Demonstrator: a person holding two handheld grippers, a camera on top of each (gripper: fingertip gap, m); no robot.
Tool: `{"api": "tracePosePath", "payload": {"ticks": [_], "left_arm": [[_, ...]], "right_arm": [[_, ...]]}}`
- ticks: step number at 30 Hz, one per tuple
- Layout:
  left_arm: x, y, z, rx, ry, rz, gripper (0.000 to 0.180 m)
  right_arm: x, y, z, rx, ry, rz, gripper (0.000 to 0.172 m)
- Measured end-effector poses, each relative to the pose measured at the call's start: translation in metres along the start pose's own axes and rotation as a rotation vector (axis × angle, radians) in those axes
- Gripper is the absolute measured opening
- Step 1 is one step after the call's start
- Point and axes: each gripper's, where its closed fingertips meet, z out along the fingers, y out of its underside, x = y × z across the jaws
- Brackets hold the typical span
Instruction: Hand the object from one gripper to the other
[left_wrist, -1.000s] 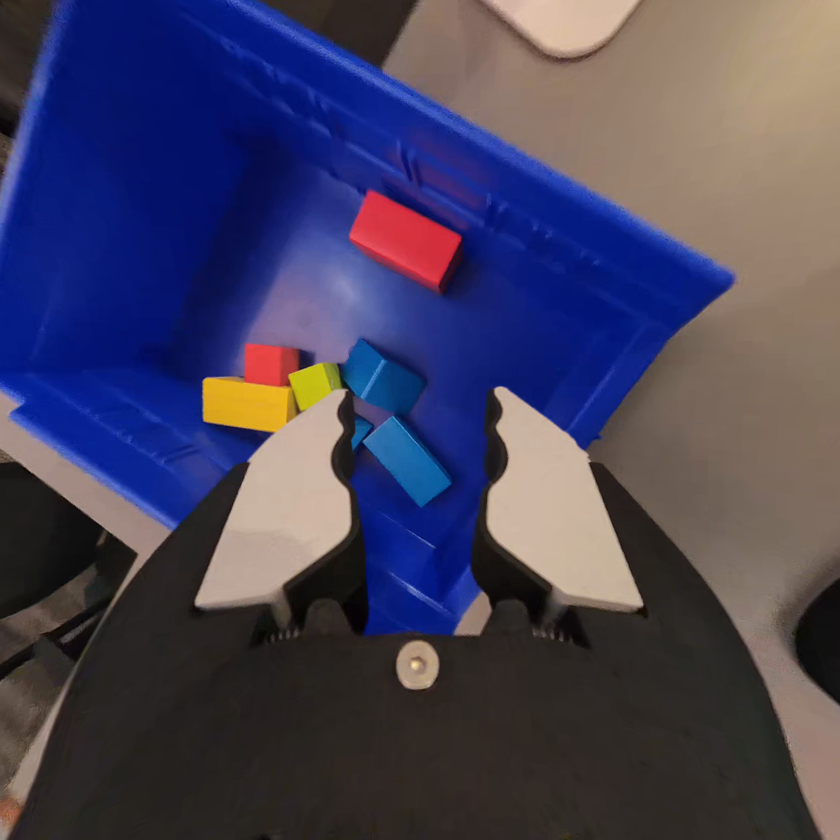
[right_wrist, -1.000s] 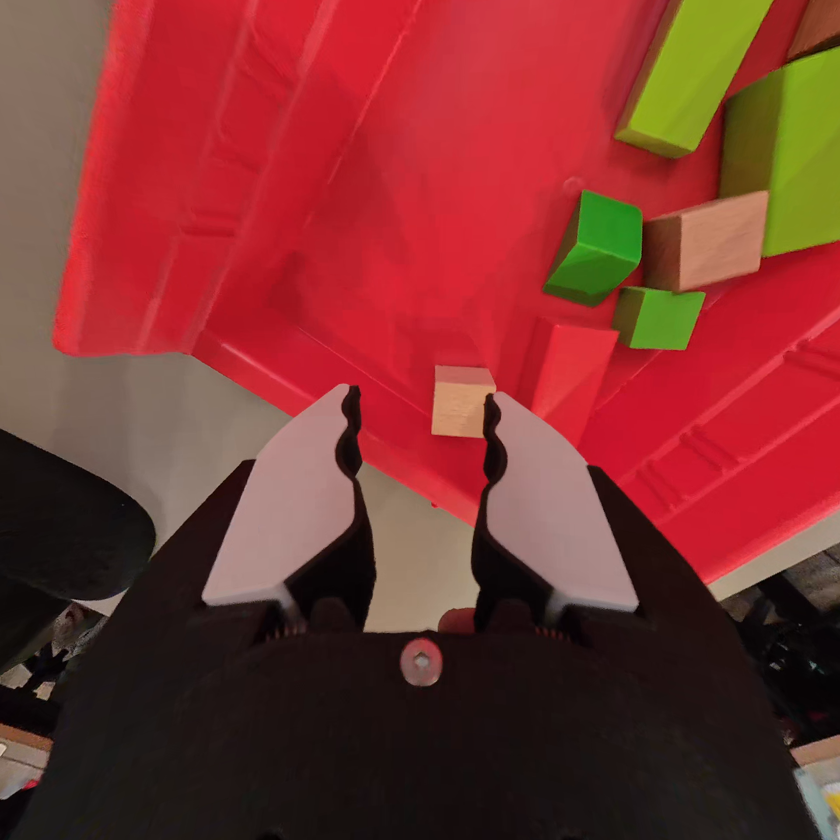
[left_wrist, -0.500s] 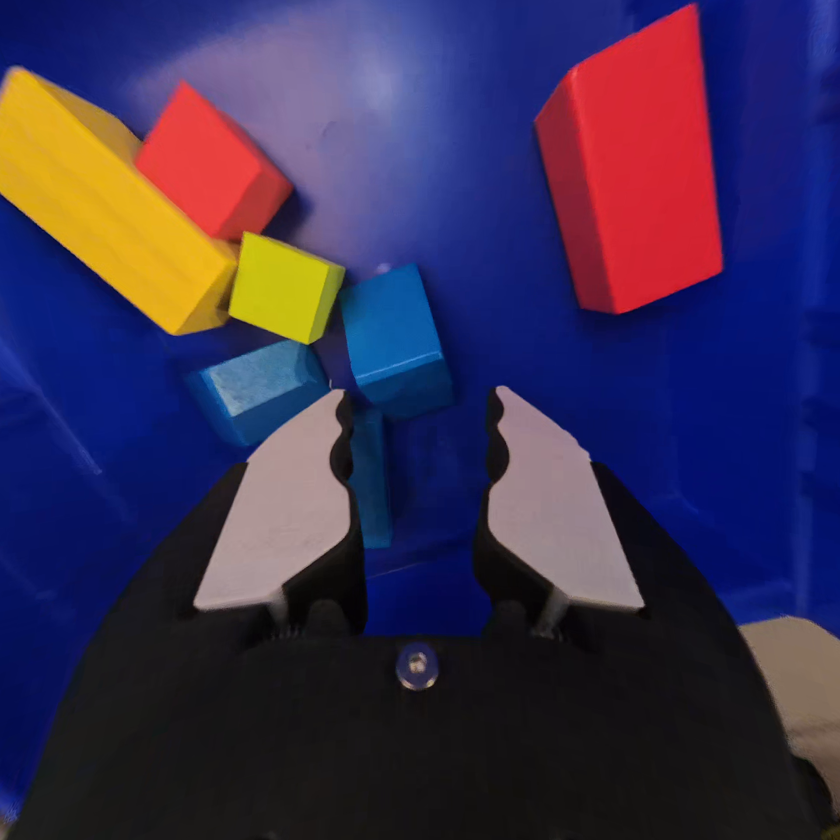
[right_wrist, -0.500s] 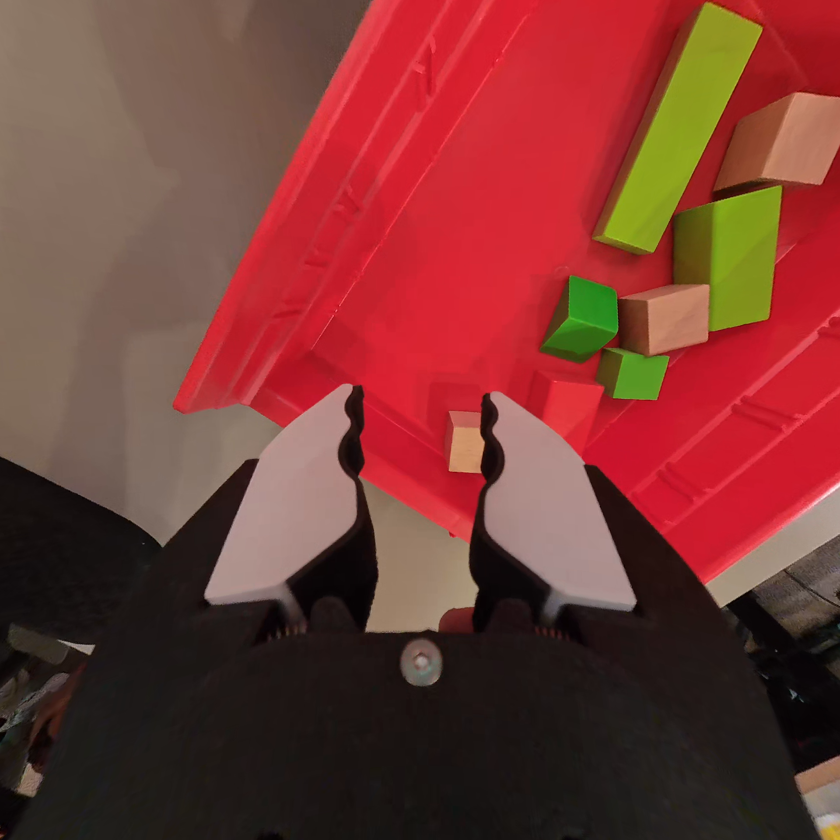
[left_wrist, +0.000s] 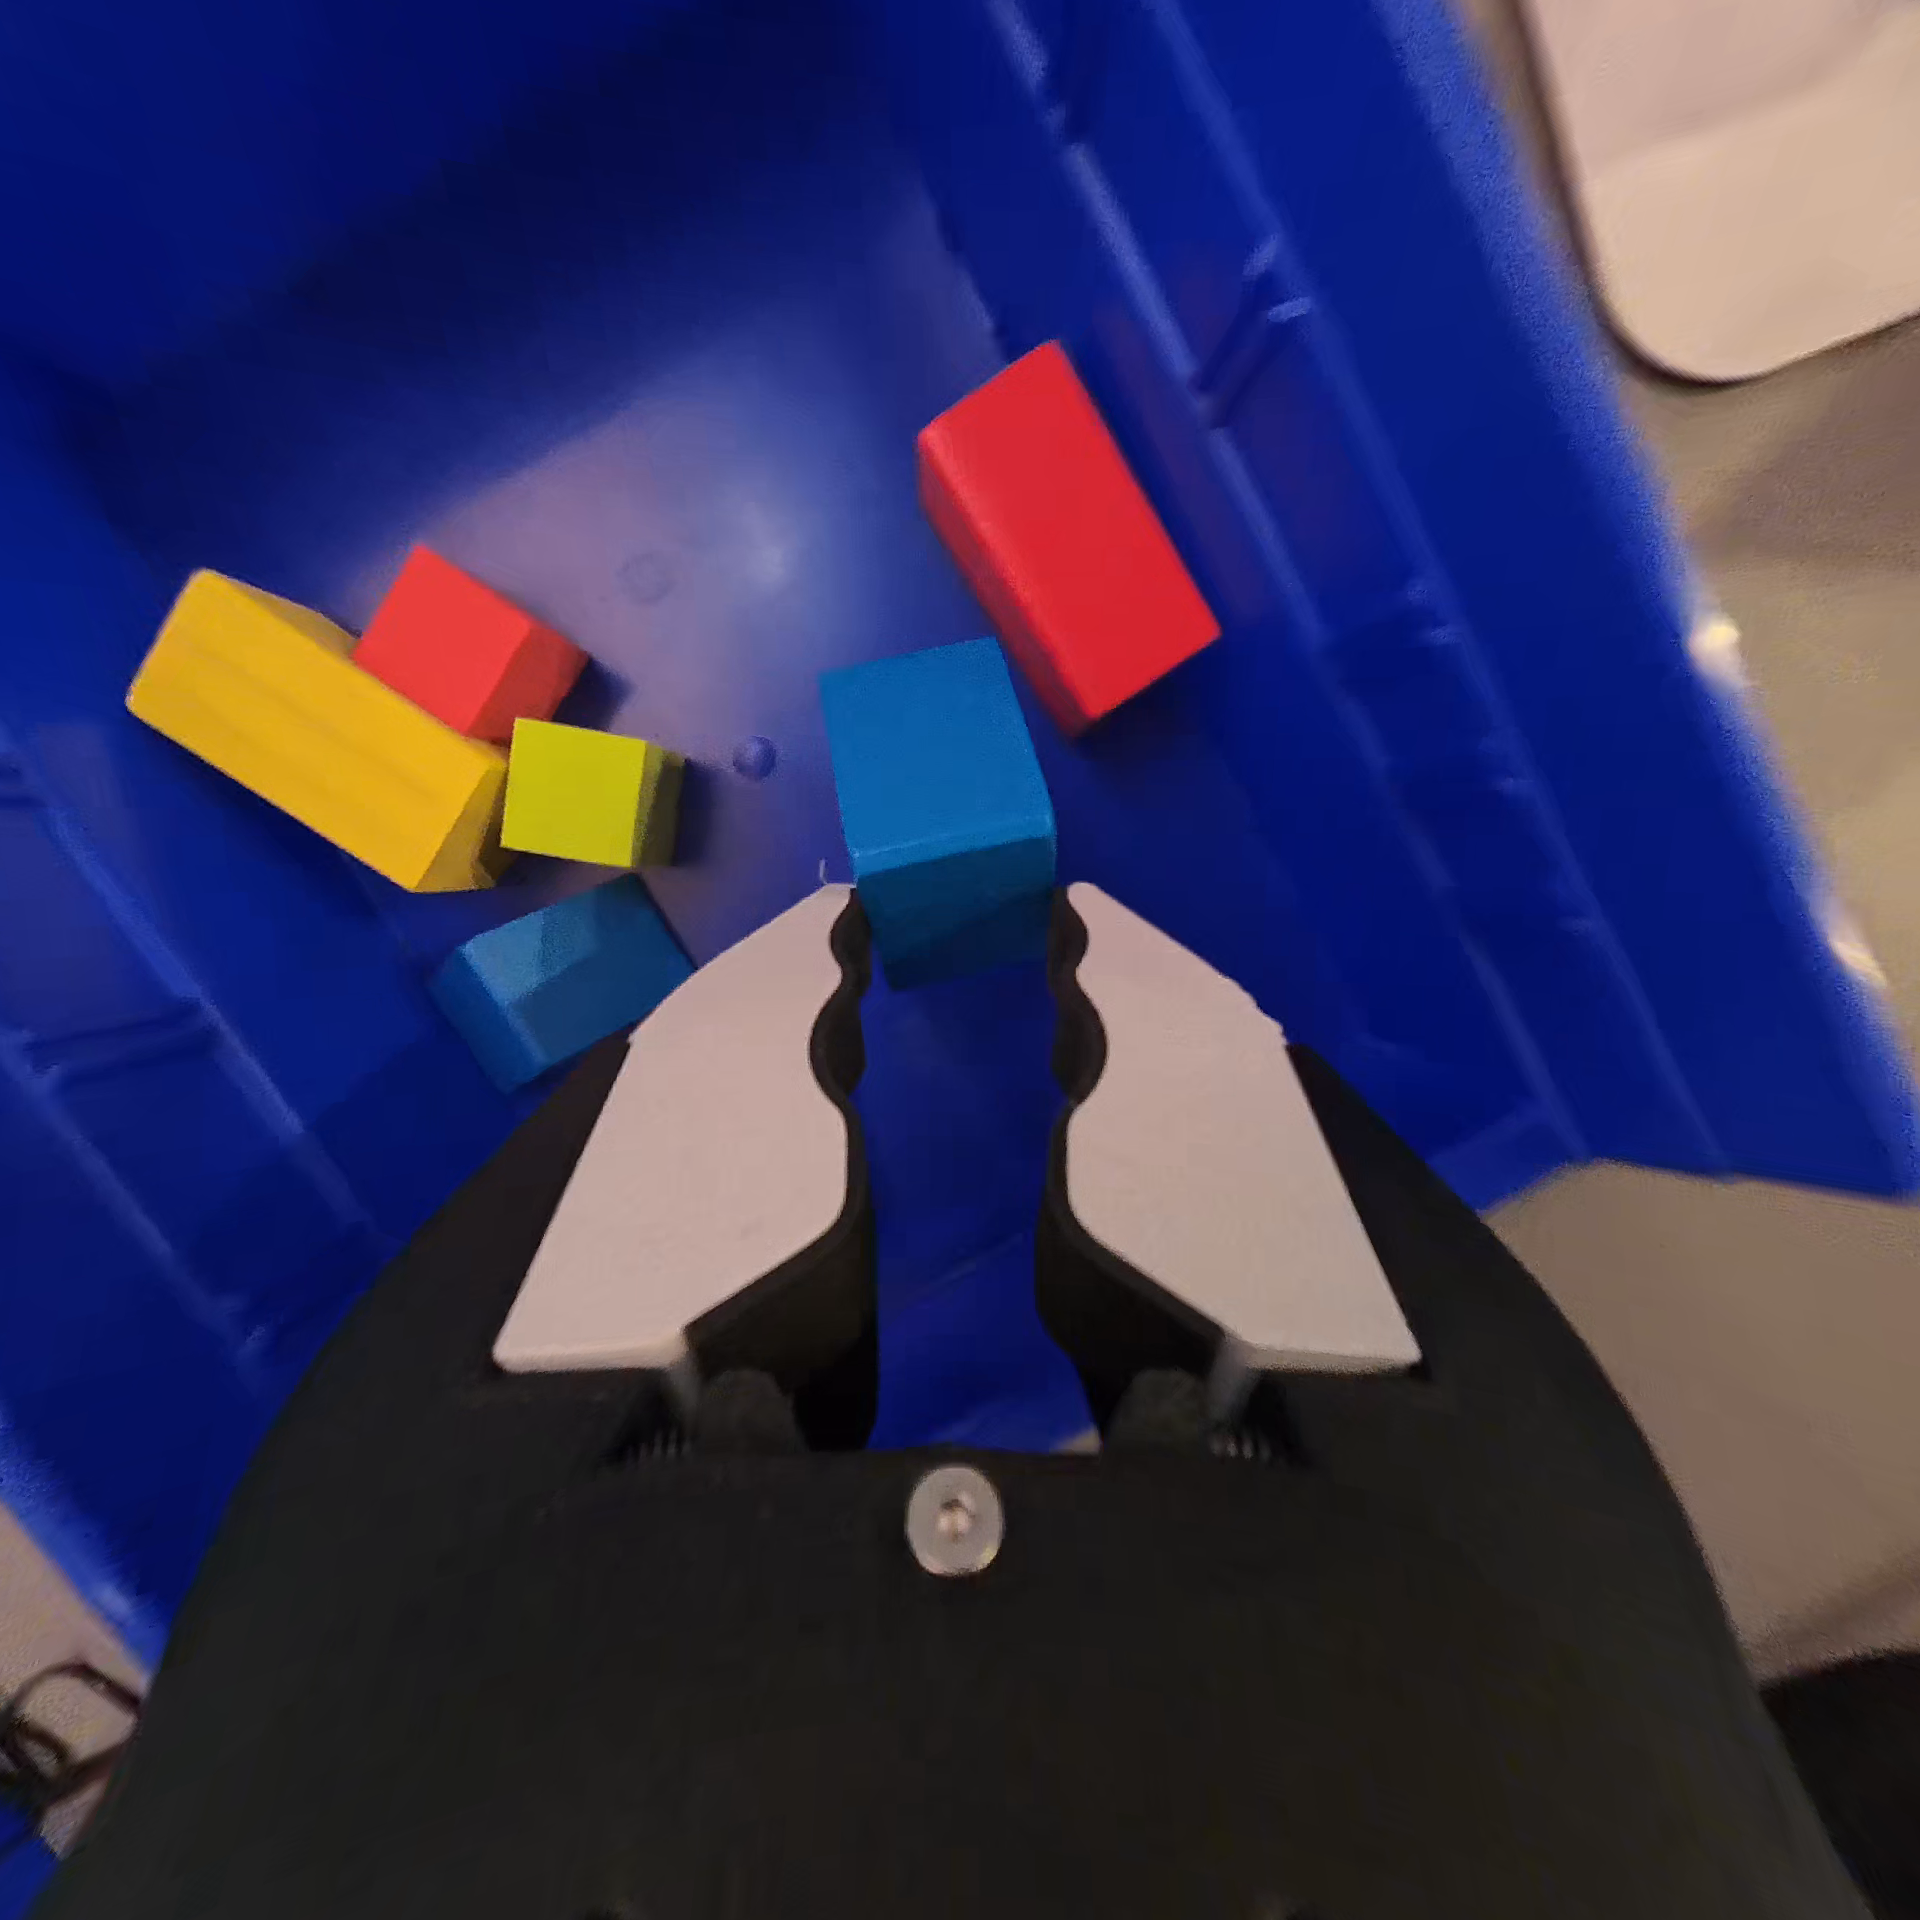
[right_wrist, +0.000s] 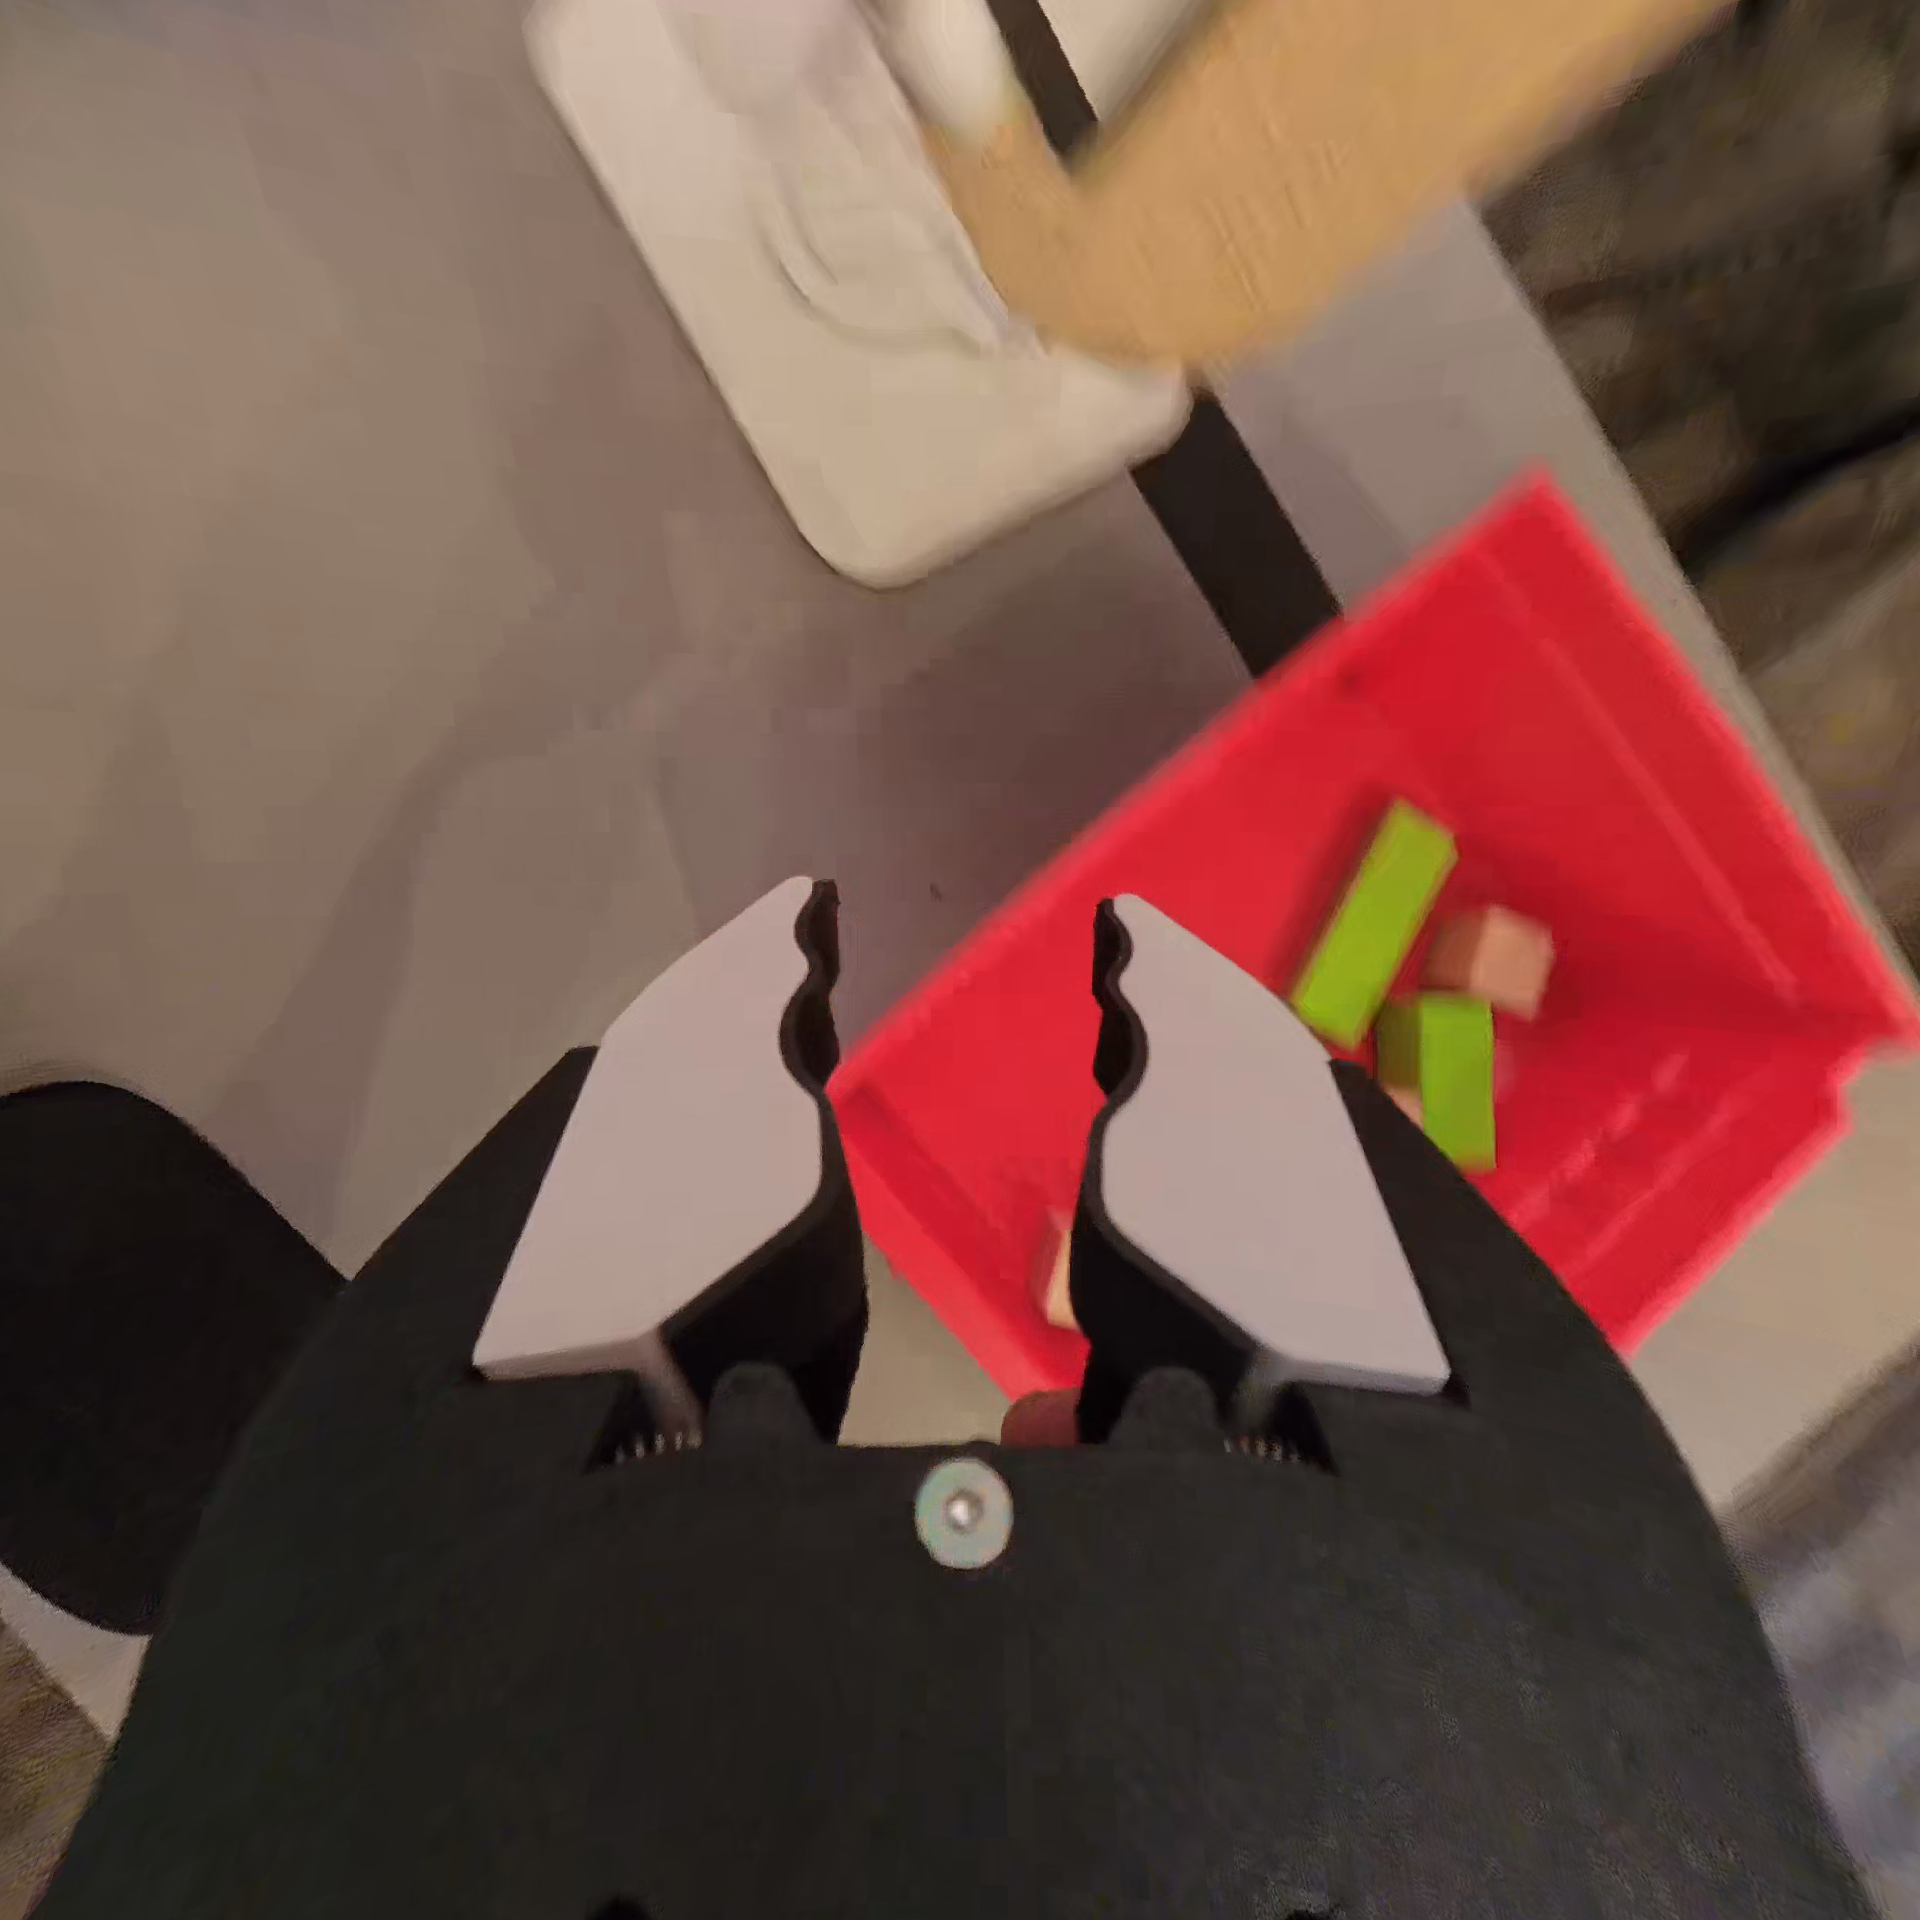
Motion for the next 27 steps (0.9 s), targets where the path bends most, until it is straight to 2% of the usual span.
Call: {"api": "tracePosePath", "payload": {"ticks": [3, 6, 9, 12, 15, 20, 22, 27], "left_arm": [[0.028, -0.018, -0.033, 0.073, 0.063, 0.12, 0.034], [0.083, -0.039, -0.073, 0.157, 0.164, 0.32, 0.033], [0.145, -0.049, -0.103, 0.166, 0.224, 0.566, 0.033], [0.193, -0.052, -0.118, 0.149, 0.26, 0.729, 0.033], [0.218, -0.053, -0.121, 0.129, 0.271, 0.805, 0.033], [0.238, -0.053, -0.12, 0.122, 0.304, 0.846, 0.033], [0.243, -0.052, -0.118, 0.113, 0.317, 0.865, 0.033], [0.259, -0.052, -0.111, 0.095, 0.355, 0.893, 0.033]], "right_arm": [[-0.051, -0.066, 0.003, 0.194, -0.135, -0.177, 0.05], [-0.109, -0.123, 0.016, 0.327, -0.294, -0.328, 0.054], [-0.15, -0.165, 0.038, 0.402, -0.403, -0.459, 0.058], [-0.175, -0.192, 0.056, 0.429, -0.465, -0.541, 0.058], [-0.194, -0.2, 0.068, 0.4, -0.516, -0.61, 0.056], [-0.209, -0.192, 0.081, 0.328, -0.542, -0.681, 0.04], [-0.209, -0.188, 0.081, 0.322, -0.544, -0.682, 0.034], [-0.201, -0.17, 0.073, 0.296, -0.534, -0.634, 0.033]]}}
